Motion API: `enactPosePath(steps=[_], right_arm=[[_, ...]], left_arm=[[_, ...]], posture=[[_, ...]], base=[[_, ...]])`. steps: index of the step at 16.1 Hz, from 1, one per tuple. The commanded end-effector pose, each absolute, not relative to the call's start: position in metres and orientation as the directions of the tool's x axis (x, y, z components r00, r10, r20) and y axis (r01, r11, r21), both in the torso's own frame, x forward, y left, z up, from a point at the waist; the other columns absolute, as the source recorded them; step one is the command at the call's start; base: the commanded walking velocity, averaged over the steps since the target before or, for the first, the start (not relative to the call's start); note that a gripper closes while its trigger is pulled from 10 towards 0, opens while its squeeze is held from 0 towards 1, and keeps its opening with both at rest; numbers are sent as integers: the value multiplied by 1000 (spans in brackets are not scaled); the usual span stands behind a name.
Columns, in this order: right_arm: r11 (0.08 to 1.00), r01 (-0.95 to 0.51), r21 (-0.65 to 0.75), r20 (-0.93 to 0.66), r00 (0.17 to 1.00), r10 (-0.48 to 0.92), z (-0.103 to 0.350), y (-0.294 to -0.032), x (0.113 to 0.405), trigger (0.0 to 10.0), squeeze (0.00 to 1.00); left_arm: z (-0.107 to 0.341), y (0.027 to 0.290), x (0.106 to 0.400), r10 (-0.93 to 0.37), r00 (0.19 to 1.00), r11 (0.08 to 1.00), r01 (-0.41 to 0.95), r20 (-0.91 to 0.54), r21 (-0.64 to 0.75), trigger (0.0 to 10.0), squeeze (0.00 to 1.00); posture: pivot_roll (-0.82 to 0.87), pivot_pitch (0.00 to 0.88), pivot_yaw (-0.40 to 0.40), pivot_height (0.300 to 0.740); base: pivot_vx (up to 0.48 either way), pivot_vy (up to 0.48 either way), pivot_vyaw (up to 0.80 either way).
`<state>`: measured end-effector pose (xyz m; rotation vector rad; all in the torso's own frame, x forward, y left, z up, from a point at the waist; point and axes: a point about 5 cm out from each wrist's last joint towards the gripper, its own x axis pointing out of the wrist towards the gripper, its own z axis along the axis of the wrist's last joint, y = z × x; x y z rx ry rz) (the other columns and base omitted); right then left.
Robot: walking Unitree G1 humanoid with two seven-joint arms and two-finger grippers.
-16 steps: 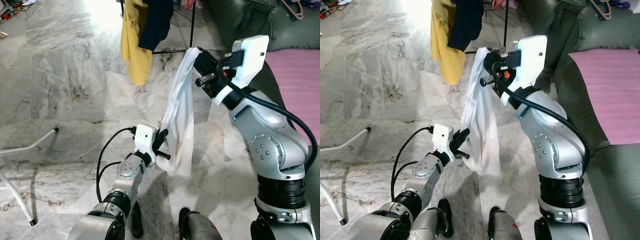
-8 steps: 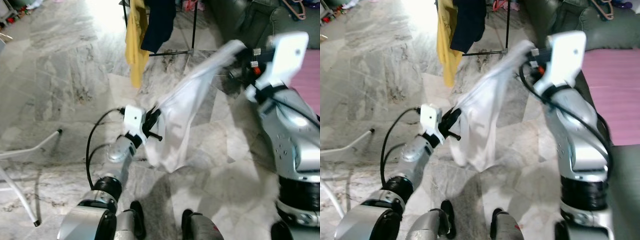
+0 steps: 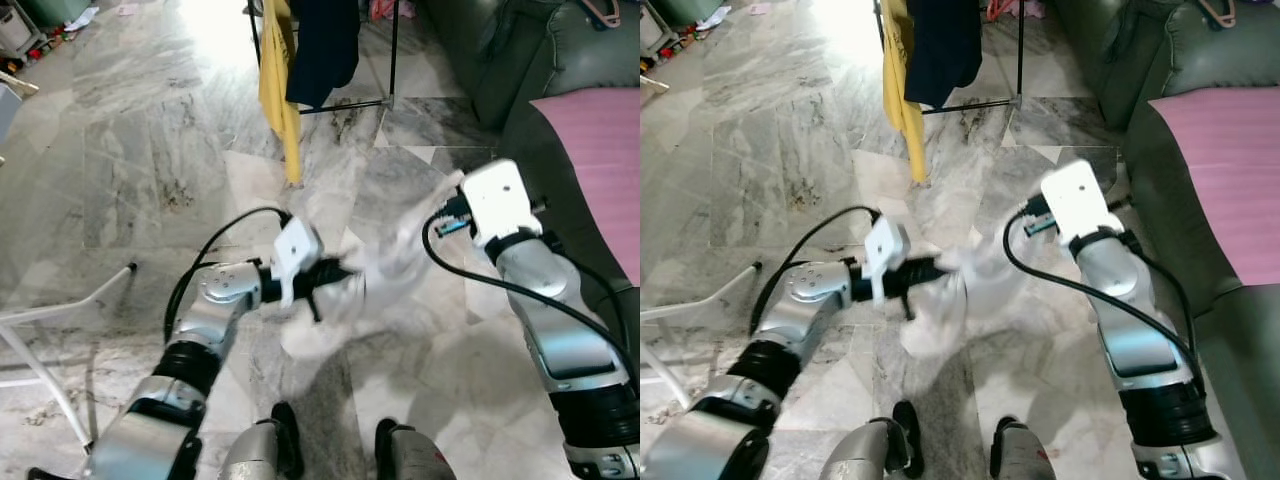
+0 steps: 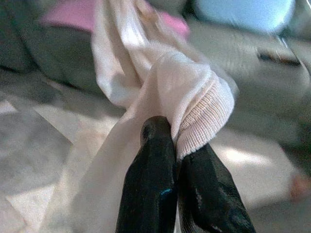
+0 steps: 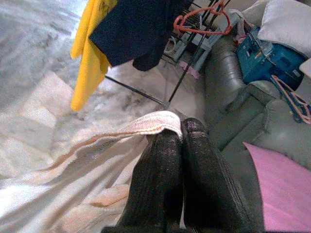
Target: Hang hanger
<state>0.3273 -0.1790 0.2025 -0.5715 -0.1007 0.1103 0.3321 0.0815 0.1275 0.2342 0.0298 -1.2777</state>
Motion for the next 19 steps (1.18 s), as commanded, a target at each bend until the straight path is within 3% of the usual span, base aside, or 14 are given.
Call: enactPosePath(steps=[1, 6, 8, 9, 11, 12, 19], right_arm=[[816, -79, -573, 56, 989, 135, 197, -179, 325, 0, 0], [821, -113, -559, 40, 986, 163, 191, -178, 324, 0, 0], [868, -76, -490, 134, 978, 161, 207, -175, 325, 0, 0], [904, -79, -419, 193, 966, 174, 220, -170, 325, 0, 0], [935, -134, -327, 268, 936, 228, 242, -157, 324, 0, 0], [929, -207, -306, 294, 908, 299, 260, -141, 323, 0, 0], [846, -392, -361, 244, 837, 491, 276, -98, 320, 0, 0]], left_arm=[[123, 88, 329, -938, 256, 214, 958, -234, 192, 0, 0], [121, 98, 333, -901, 300, 224, 940, -314, 258, 0, 0], [115, 97, 337, -870, 373, 295, 918, -323, 265, 0, 0], [109, 96, 339, -851, 436, 383, 897, -294, 221, 0, 0], [95, 88, 338, -808, 548, 534, 837, -219, 122, 4000, 0], [79, 80, 334, -737, 651, 656, 754, -182, 41, 10000, 1000], [52, 44, 312, -655, 732, 741, 671, -185, 28, 10000, 1000]], posture=[[-228, 255, 135, 740], [-226, 255, 140, 740], [-223, 256, 140, 740], [-226, 254, 139, 740], [-235, 256, 133, 740], [-250, 256, 123, 740], [-310, 258, 76, 740]], base=[[0, 0, 0], [0, 0, 0], [0, 0, 0], [0, 0, 0], [0, 0, 0], [0, 0, 0], [0, 0, 0]])
